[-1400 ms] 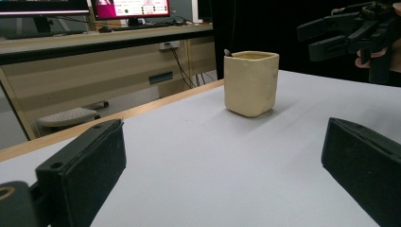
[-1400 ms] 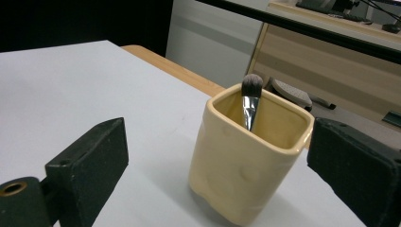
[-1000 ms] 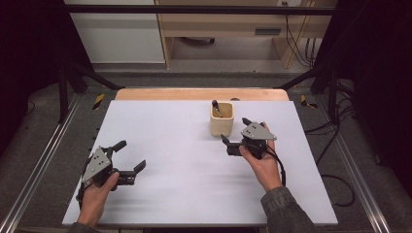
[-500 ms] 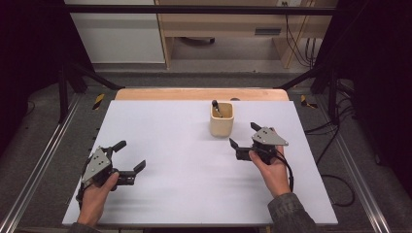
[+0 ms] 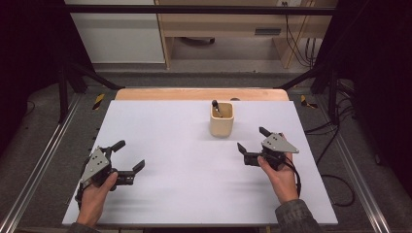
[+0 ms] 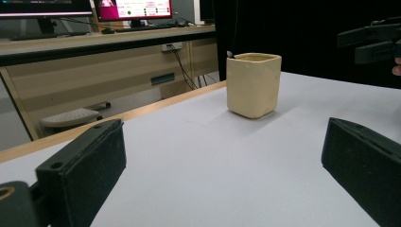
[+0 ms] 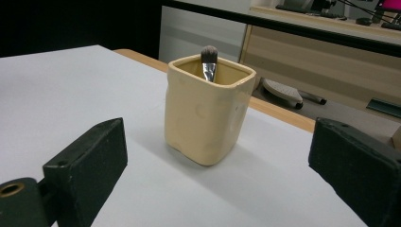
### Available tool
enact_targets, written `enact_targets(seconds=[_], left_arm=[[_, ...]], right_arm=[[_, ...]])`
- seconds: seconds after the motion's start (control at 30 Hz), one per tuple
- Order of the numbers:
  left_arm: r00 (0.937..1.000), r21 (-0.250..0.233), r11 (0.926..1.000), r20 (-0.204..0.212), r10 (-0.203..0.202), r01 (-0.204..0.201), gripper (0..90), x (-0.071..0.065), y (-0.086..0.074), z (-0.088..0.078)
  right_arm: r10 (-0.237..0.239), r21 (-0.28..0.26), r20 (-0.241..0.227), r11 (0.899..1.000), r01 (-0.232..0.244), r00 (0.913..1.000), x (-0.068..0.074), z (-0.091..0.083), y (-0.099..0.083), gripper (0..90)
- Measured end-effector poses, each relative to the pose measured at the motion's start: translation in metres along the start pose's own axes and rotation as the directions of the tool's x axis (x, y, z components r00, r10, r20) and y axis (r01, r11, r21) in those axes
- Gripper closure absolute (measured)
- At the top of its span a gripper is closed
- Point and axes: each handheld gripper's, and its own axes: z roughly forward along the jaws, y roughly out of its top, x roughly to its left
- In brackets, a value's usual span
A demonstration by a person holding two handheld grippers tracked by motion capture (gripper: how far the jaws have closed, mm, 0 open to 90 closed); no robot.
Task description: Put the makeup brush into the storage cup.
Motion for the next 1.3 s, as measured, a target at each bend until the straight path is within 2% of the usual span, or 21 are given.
enact_targets(seconds=[0.27,0.83,1.3], left_arm=[[1.0000,-0.005,1.0000,-0.005,-0.002,0.002,0.4,0.002,0.000,-0.002],[0.9998,-0.013,0.9999,-0.018,-0.011,0.010,0.5,0.006,0.001,-0.006],[1.0000,-0.024,0.9997,-0.005,-0.008,0.008,0.4,0.004,0.004,-0.009]], right_arm=[[0.022,-0.016,-0.010,1.000,-0.022,0.9997,-0.004,-0.011,-0.006,5.0],[0.033,-0.023,0.001,0.999,-0.033,0.9995,-0.011,-0.030,-0.014,4.9],[0.043,-0.039,-0.002,0.998,-0.043,0.9991,-0.015,-0.043,-0.024,5.4]])
